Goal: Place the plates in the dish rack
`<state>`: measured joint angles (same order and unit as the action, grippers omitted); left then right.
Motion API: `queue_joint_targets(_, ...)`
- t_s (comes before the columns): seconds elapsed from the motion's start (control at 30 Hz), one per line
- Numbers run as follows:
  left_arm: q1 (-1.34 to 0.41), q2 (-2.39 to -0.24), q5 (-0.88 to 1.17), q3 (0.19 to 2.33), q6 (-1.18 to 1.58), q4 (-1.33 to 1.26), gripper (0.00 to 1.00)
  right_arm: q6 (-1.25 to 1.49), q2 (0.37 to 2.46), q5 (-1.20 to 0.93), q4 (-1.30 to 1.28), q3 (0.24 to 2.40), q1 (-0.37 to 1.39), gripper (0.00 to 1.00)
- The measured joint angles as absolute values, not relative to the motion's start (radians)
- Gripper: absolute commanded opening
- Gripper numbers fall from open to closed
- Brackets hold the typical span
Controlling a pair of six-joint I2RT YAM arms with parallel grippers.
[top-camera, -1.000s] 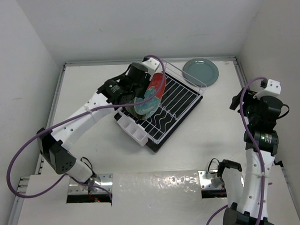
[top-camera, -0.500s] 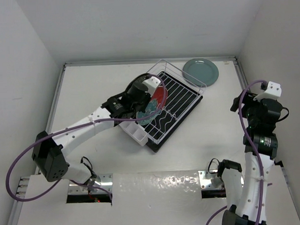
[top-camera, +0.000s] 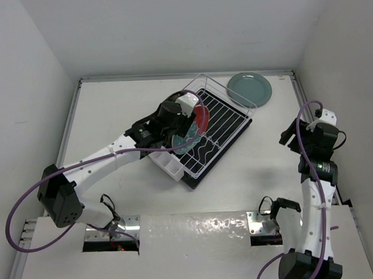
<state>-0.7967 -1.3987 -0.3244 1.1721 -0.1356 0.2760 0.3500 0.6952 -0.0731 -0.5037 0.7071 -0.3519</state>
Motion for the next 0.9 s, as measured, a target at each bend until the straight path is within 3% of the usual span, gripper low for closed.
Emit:
queue_joint_targets(0.3,-0.797,-1.385,-0.377,1.272,-0.26,0.238,0.65,0.482,0.87,-0.172,-0.337,0.659,-0.352,0.69)
queue_joint_targets(0.53,-0.772,-1.31,-0.477,1.339,-0.356,0.141,0.73,0.628,1.259,-0.169,-0.13,0.753,-0.352,0.66)
queue_joint_targets(0.77,-0.553,-1.211,-0.517,1.219,-0.334,0.101,0.74,0.77,1.666,-0.187,0.138,0.892,-0.352,0.63)
queue_joint_targets(0.9,-0.537,-1.241,-0.48,1.185,-0.331,0.065,0.74,0.839,1.892,-0.203,0.269,1.02,-0.352,0.62)
